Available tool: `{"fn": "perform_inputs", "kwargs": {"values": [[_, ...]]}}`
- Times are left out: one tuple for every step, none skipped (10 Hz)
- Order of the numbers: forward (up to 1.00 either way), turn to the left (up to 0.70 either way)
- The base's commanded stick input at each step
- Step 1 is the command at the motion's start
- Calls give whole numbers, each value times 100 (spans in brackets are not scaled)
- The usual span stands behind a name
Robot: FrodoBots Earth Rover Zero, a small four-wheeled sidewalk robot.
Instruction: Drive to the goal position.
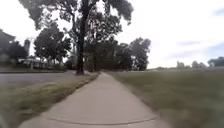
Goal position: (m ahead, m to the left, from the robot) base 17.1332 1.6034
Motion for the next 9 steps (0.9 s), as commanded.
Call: {"fn": "perform_inputs", "kwargs": {"values": [[100,0],[100,0],[100,0],[100,0],[100,0],[100,0],[100,-8],[100,-19],[100,-40]]}}
